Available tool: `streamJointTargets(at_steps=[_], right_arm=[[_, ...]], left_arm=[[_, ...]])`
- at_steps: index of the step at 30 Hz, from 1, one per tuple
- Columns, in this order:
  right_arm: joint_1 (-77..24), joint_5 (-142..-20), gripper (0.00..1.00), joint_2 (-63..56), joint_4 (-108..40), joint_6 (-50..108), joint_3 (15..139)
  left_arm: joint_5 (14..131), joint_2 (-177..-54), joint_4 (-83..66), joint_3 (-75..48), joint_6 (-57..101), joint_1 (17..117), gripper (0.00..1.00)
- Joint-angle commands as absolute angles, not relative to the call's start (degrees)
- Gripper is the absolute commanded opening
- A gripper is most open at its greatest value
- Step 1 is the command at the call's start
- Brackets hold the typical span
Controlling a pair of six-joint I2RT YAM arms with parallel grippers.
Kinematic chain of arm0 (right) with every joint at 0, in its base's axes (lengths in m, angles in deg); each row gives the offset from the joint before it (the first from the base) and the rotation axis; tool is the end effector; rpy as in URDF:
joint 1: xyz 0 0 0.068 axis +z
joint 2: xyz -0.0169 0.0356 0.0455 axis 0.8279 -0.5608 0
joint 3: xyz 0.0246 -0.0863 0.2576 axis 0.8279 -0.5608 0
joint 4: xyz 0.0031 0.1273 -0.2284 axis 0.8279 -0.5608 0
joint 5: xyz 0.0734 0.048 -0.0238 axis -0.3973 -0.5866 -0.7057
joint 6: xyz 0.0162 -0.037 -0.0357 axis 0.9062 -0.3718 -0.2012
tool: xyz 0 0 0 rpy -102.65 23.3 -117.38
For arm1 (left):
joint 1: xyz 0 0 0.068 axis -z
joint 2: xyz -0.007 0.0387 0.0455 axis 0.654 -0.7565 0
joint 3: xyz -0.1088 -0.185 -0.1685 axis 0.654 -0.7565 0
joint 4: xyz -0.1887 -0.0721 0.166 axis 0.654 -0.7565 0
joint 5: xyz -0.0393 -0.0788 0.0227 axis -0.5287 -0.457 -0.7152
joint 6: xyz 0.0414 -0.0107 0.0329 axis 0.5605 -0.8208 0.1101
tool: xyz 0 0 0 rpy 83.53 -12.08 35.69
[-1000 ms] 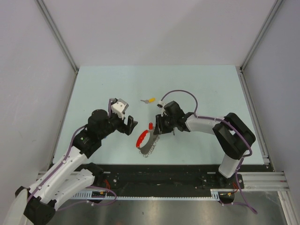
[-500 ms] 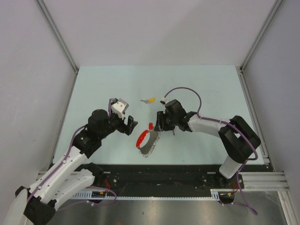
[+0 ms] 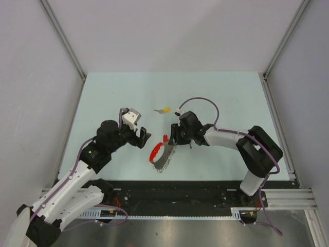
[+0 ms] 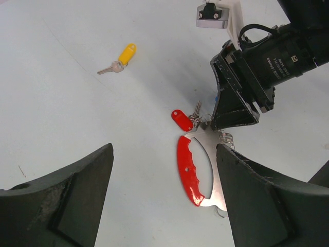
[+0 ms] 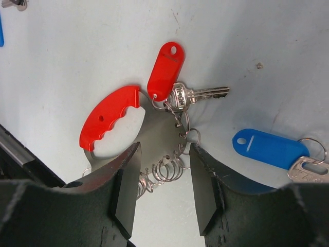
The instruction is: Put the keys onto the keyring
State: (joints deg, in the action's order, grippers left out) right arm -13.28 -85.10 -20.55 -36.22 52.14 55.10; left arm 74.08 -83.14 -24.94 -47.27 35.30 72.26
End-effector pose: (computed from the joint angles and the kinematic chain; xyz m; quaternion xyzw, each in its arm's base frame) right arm 0.2518 0.2415 0.1683 -0.1396 0.9151 0.2923 0.2400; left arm 0.1522 -0.0979 0.2954 0.2637 0.7731 -0.1959 0.5426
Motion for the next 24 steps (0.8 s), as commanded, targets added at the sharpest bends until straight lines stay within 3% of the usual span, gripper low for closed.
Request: streamJointTargets(at_steps=[1, 14, 21, 24], right_arm=[[-12.82, -81.68, 0.47, -19.03, -36.16, 52.69, 54.43], [-13.52, -82.55, 0.42, -17.28, -34.49, 51.99, 52.58], [-16.25, -88.53, 0.42, -13.85, -36.24, 31.18, 52.67], [-15.38, -84.34, 0.42, -13.41, -38.97, 22.65, 53.46]], left_arm=[[72.76, -82.90, -24.30, -46.75, 34.57, 71.87, 0.86], [72.59, -82.81, -24.39, -46.75, 34.57, 71.78, 0.86], [72.76, -82.72, -24.47, -46.75, 34.74, 71.78, 0.86], [72.84, -82.90, -24.82, -46.48, 34.92, 71.87, 0.86]])
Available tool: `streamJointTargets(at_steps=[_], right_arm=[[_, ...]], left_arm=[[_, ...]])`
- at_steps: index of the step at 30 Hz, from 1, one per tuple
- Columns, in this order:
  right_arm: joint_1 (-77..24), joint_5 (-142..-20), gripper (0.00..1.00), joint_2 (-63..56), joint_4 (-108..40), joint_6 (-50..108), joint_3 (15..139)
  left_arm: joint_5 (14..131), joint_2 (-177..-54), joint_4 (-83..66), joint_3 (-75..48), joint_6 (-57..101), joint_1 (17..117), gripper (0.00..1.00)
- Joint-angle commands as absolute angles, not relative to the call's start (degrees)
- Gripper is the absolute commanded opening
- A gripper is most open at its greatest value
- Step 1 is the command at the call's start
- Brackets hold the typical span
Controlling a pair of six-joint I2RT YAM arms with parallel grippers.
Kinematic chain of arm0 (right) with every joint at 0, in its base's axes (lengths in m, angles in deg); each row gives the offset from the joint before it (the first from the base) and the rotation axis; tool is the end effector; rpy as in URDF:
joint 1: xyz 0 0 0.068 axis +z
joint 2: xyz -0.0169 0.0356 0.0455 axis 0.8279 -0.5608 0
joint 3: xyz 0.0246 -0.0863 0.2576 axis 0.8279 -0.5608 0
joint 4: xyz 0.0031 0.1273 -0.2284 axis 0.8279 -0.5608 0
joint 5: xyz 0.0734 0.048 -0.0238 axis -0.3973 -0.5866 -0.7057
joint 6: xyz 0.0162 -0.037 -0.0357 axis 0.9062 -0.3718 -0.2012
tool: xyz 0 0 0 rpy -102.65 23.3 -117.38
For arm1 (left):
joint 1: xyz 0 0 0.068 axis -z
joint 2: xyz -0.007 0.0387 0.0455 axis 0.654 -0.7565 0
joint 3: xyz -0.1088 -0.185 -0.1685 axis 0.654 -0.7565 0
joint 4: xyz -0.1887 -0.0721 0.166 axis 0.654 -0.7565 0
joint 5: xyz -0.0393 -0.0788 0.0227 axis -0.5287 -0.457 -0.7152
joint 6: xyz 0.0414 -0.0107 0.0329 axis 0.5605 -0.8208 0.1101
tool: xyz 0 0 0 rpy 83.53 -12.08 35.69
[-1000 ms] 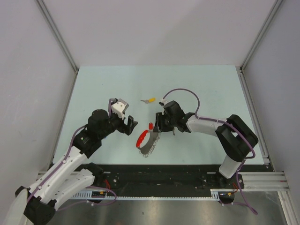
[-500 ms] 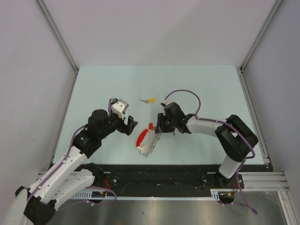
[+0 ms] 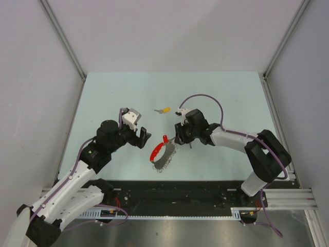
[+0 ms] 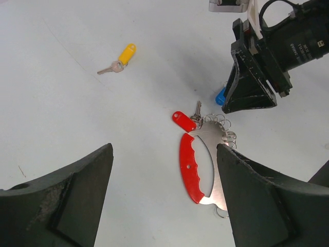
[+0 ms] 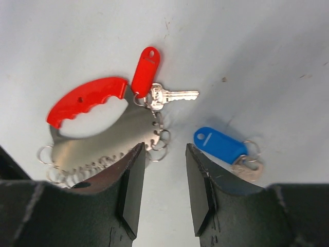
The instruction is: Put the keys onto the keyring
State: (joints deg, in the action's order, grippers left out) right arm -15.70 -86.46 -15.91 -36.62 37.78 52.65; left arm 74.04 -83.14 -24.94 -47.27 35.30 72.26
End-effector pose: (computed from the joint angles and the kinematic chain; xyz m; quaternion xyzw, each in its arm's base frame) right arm 0.2503 0.2221 0.1813 -0.2384 0.8875 0.2698 0.2876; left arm 0.1522 -0.0979 0.2954 0.2639 0.7730 -0.1961 0.5425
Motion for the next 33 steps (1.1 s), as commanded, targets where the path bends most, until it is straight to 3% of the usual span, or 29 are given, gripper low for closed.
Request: streamJointTargets(at_steps=[1, 6, 15, 25, 33], right_arm=[[-14.85, -82.92, 0.42, -13.23, -40.10, 20.45, 53.46], [-12.91, -75.80, 0.40, -14.72, -43.98, 12.88, 53.81], [-8.52, -75.00, 0.37, -18.94, -42.67, 12.17, 53.81], [-1.75, -77.64, 0.36, -20.79, -38.62, 17.08, 54.69], [2.56, -73.77, 0.39, -23.43, -40.72, 22.01, 62.15]], left_arm=[[73.11, -82.72, -24.91, -46.40, 35.27, 71.78, 0.86], [74.87, -80.44, -25.53, -46.31, 36.67, 71.78, 0.86], [75.57, -77.98, -24.74, -46.84, 37.29, 71.78, 0.86], [77.24, -75.70, -23.16, -47.62, 36.94, 71.87, 0.86], [79.00, -73.85, -22.28, -48.33, 36.94, 71.87, 0.86]])
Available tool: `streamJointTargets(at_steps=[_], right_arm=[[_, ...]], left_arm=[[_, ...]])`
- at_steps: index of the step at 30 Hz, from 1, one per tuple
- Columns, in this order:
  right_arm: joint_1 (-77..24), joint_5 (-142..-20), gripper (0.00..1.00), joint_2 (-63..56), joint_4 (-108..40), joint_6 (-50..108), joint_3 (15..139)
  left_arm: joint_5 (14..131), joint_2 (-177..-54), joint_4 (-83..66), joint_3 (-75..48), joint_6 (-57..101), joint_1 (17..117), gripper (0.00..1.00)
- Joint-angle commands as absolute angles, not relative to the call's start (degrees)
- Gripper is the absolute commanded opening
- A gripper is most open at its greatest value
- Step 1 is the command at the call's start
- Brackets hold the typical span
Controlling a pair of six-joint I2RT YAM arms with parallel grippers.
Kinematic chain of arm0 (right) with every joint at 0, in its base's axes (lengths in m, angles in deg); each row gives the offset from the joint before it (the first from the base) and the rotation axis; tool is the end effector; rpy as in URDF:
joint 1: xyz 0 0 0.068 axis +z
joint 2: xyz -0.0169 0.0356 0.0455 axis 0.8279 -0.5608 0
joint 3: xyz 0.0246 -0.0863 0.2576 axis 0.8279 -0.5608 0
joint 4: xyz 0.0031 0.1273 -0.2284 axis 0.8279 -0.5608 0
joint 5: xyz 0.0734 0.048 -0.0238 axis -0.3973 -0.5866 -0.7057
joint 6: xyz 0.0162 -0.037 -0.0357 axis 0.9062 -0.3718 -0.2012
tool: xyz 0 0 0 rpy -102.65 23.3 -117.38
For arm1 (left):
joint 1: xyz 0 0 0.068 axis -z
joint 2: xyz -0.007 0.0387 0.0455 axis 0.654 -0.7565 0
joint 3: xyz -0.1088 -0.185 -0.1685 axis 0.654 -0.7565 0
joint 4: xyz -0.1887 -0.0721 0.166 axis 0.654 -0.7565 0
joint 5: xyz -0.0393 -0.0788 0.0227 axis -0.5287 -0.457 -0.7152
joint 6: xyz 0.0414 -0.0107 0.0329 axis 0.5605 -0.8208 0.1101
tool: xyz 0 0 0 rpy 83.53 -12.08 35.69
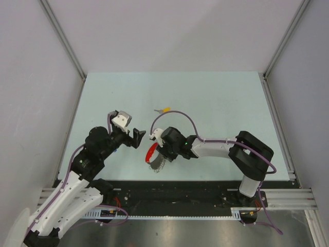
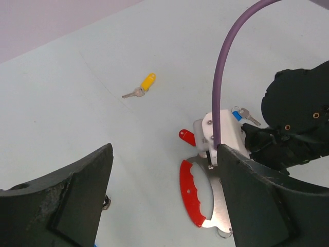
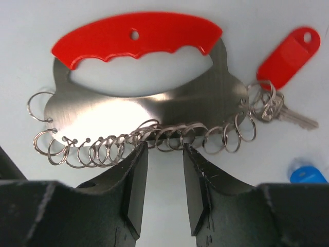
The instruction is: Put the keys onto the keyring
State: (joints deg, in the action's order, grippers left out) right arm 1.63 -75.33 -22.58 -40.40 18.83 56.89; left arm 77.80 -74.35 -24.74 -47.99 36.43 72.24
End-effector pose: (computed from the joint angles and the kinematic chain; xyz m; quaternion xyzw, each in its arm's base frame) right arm 0.1878 0.2973 0.1599 -0.4830 0.8101 0.1643 0.2890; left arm 0.1289 -0.0809 0.3138 0.2424 0.7349 -0.1781 0.6078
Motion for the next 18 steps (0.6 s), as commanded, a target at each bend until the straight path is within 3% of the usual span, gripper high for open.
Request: streamJointTargets(at_steps=[1, 11, 18], right_arm=[[2.65, -73.94, 0.39, -23.08, -41.43, 21.93, 62.60], [-4.29, -78.43, 0.40, -17.54, -50.83, 2.72, 63.48], [-6.84, -81.94, 0.34, -19.47, -51.10, -5.76, 63.48]], left_arm=[[79.00, -73.93, -22.36, -48.33, 36.94, 71.78, 0.86], [78.03, -74.11, -22.72, -47.98, 36.94, 71.69, 0.86], [77.24, -73.85, -24.03, -47.27, 37.29, 71.78, 0.86]])
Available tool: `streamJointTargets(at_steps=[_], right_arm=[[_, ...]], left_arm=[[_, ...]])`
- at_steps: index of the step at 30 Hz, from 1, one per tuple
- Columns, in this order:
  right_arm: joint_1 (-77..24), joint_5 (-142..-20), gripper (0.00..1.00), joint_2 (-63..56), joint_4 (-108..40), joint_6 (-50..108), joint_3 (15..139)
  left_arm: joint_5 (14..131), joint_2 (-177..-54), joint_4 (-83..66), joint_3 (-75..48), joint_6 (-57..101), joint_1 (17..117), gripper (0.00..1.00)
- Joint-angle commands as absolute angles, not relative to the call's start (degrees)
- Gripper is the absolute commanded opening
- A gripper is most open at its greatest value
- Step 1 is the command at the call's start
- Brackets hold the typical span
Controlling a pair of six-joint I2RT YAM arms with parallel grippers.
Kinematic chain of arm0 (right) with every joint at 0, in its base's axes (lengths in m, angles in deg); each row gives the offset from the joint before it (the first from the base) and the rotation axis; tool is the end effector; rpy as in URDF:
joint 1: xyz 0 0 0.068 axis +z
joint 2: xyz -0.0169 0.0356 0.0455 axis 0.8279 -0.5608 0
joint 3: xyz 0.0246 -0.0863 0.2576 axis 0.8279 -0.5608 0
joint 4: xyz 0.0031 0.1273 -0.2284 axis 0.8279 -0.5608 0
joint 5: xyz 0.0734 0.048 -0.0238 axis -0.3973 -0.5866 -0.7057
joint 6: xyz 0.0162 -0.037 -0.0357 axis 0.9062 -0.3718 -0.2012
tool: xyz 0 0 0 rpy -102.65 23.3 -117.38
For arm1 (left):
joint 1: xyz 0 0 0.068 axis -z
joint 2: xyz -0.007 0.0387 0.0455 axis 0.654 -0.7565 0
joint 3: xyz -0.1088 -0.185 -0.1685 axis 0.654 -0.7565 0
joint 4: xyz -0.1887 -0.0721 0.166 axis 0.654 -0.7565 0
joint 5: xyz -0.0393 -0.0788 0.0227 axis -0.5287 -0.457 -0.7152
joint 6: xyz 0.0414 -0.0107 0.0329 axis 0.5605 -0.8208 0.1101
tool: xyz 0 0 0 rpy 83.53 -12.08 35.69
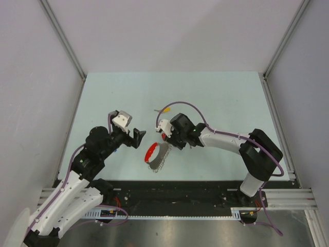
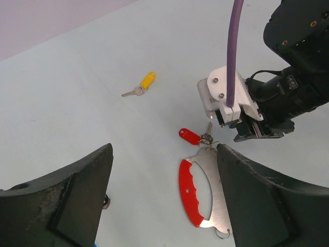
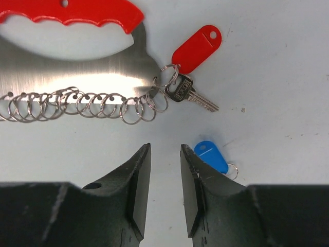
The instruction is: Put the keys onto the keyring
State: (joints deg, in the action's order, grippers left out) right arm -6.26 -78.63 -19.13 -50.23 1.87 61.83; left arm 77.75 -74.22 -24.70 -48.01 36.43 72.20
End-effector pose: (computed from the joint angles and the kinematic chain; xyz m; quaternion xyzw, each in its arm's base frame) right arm 0.2242 0.2688 0.1936 -0.5548 0.7668 0.1217 0.2989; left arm 0.1285 -0.0806 0.3140 0.2422 0.7341 -0.1784 0.6088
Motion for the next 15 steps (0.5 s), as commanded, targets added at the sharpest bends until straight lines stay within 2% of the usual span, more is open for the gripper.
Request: streamJointTargets(at_steps=[1, 5, 15], right_arm=[[-6.85, -82.81, 0.34, -20.00, -50.75, -6.28, 63.48], [-6.58, -83.78, 0.30, -22.37, -47.77, -7.25, 63.48], [-7.02, -86.68, 0.30, -24.66, -44.07, -8.31, 63.48]], left_arm=[[77.24, -73.67, -24.12, -47.19, 37.38, 71.69, 0.86], [77.33, -72.44, -24.65, -47.19, 37.99, 71.69, 0.86], [76.63, -72.00, -24.65, -47.27, 37.73, 71.25, 0.86]])
